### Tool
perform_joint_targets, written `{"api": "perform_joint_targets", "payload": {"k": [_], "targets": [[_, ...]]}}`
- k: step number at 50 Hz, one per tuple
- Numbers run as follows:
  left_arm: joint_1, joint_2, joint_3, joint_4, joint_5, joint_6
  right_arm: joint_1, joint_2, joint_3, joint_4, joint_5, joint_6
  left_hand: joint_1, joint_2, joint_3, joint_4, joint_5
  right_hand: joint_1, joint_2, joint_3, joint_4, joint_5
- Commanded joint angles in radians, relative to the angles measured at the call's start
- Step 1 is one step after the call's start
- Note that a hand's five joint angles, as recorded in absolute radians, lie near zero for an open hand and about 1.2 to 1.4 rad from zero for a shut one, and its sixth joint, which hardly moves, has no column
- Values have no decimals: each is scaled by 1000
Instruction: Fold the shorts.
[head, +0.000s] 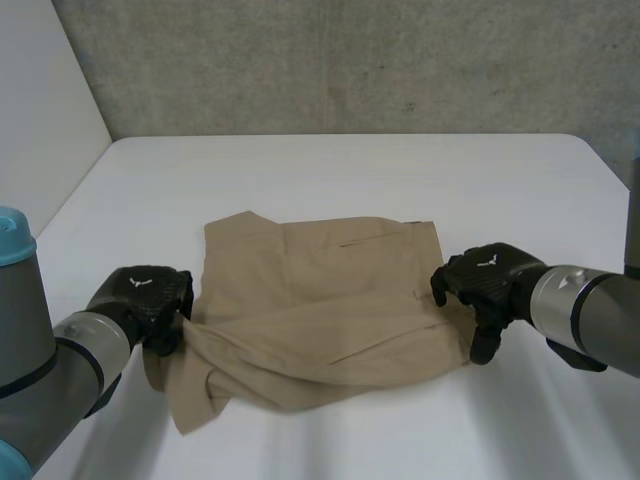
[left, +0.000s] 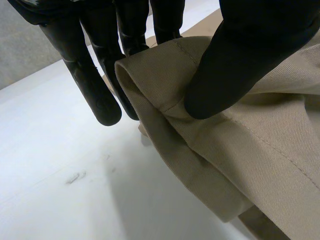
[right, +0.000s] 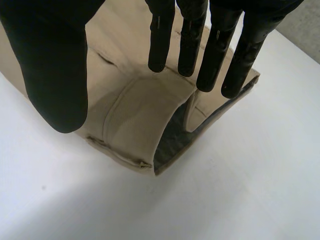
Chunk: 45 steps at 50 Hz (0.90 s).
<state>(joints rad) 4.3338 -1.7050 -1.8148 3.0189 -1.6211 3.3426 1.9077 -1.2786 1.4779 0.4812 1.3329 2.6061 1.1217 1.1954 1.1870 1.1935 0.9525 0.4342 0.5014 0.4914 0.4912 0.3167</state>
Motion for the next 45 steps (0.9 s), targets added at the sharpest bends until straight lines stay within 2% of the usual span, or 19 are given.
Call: {"api": "perform_joint_targets", "payload": {"k": [1,3,8,12,15,17,20,22,23,27,28,32,34,38,42,45], "targets": [[0,-1,-3,0,1,0,2,57,81,-176,2,0,275,201,209,203,269,188,121,131,131,131],[-2,-2,-3,0,1,0,2,79,85,-200,3,0,275,201,209,203,269,273,206,215,216,216],[-2,-27,-3,0,1,2,4,114,58,-234,0,-4,275,201,209,203,269,961,894,904,904,904],[-2,-73,25,6,3,58,22,130,-22,-243,8,-41,275,201,209,203,269,962,895,905,905,905],[-2,-139,100,21,0,176,34,147,-86,-257,15,-64,275,201,209,203,269,962,895,905,905,905],[-2,-179,182,31,-2,265,51,156,-171,-282,34,-75,275,201,209,203,269,962,895,905,905,905],[-2,-206,349,69,-8,336,80,157,-299,-355,90,-78,275,201,209,203,269,962,895,905,905,905],[-2,-211,438,112,-8,342,91,157,-353,-423,117,-80,275,201,209,203,269,962,895,905,905,905],[-2,-209,478,139,-8,342,94,154,-376,-462,127,-80,275,201,209,203,269,962,895,905,905,905],[-2,-190,630,387,-17,347,106,121,-447,-729,158,-74,275,201,209,203,269,962,895,905,905,905],[-2,-168,652,517,-32,344,108,90,-443,-857,164,-69,275,201,209,203,269,962,895,905,905,905],[-32,-76,632,775,-57,342,110,25,-395,-1148,195,-69,275,201,209,203,269,962,895,905,905,905],[-52,-62,608,821,-60,342,110,13,-371,-1211,203,-69,275,201,209,203,269,962,895,905,905,905],[-79,-65,542,822,-60,307,110,12,-331,-1181,209,-69,275,201,209,203,269,962,895,905,905,905],[-68,-70,431,815,-57,242,111,45,-295,-1037,207,-67,275,201,209,203,269,962,895,905,905,905],[-57,-119,333,810,-52,213,108,105,-251,-851,206,-67,275,201,209,203,269,962,895,905,905,905]]}}
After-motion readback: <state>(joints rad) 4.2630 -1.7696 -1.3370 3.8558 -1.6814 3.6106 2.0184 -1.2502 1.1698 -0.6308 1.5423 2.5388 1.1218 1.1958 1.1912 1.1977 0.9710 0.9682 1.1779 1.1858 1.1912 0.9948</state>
